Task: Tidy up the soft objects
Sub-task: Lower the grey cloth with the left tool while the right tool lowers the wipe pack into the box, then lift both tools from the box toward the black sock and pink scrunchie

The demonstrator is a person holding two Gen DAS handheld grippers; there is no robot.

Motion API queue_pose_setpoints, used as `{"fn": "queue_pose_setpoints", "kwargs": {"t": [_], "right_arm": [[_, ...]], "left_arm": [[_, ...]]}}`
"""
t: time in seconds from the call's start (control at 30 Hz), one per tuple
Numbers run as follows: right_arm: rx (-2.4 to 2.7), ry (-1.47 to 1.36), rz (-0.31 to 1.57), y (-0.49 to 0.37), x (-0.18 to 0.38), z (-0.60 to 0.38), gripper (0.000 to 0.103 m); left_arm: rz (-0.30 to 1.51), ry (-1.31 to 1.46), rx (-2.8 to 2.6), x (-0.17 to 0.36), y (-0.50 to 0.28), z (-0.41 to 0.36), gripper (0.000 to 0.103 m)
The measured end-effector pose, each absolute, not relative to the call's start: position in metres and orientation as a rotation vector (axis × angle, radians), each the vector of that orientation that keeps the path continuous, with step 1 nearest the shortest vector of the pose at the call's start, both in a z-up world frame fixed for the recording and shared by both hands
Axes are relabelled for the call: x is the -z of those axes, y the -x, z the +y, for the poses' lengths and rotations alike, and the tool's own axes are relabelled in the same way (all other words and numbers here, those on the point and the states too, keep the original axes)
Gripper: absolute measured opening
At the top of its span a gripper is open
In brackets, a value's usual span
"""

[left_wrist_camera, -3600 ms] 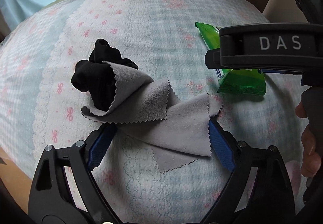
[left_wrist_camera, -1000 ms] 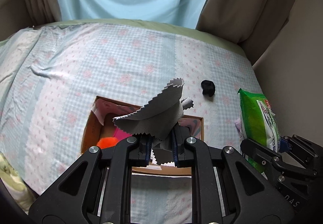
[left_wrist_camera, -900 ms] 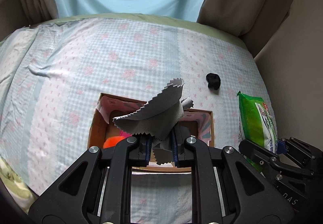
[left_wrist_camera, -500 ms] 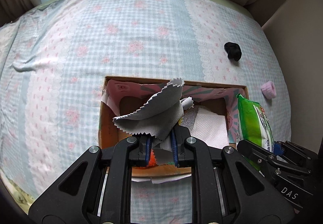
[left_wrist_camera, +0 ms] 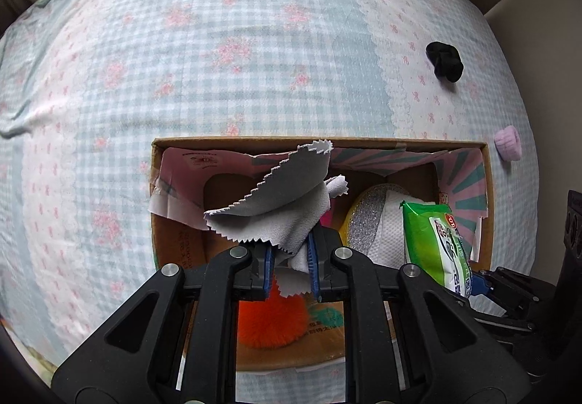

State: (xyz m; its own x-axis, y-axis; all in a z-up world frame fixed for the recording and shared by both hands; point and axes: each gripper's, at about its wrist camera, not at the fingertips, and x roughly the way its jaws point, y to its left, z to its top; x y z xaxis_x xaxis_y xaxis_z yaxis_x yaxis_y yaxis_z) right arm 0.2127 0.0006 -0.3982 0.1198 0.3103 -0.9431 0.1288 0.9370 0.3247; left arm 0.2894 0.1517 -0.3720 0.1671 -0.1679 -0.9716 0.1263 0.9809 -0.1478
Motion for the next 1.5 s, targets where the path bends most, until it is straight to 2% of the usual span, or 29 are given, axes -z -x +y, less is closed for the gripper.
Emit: {"fn": "queue_pose_setpoints", "kwargs": {"t": [0.07, 0.1, 0.13, 0.17, 0.2, 0.23, 0.53, 0.83, 1.13, 1.5], "right_arm": [[-0.134, -0.338, 1.463, -0.215, 0.402, 0.0, 0.038], [-0.137, -0.325, 1.464, -0.215, 0.403, 0.0, 0.041], [-0.142, -0.312, 1.466, -0.215, 0.405, 0.0, 0.052], [-0.145, -0.303, 1.461, -0.215, 0.407, 0.0, 0.078], [-0.152, -0.301, 1.45, -0.214, 0.408, -0.001, 0.093], [-0.16, -0.299, 1.443, -0.213, 0.409, -0.002, 0.103], [-0.17, -0.238, 1.411, -0.208, 0.415, -0.007, 0.103], [-0.179, -0.205, 1.358, -0.204, 0.392, -0.009, 0.103], [-0.197, -0.168, 1.292, -0.184, 0.349, -0.004, 0.103], [-0.166, -0.118, 1.162, -0.14, 0.25, -0.015, 0.103]], "left_arm": [[1.395, 0.01, 0.212, 0.375, -0.294, 0.147, 0.014], [1.403, 0.003, 0.216, 0.376, -0.296, 0.145, 0.024], [1.412, 0.003, 0.222, 0.378, -0.297, 0.143, 0.036], [1.416, -0.001, 0.221, 0.379, -0.297, 0.141, 0.079], [1.417, -0.008, 0.219, 0.379, -0.295, 0.14, 0.101], [1.402, -0.007, 0.218, 0.379, -0.294, 0.14, 0.103], [1.437, 0.045, 0.189, 0.391, -0.29, 0.143, 0.103], [1.391, 0.051, 0.176, 0.357, -0.276, 0.145, 0.103], [1.306, 0.055, 0.173, 0.304, -0.246, 0.148, 0.103], [1.163, 0.05, 0.124, 0.2, -0.187, 0.155, 0.103]]}}
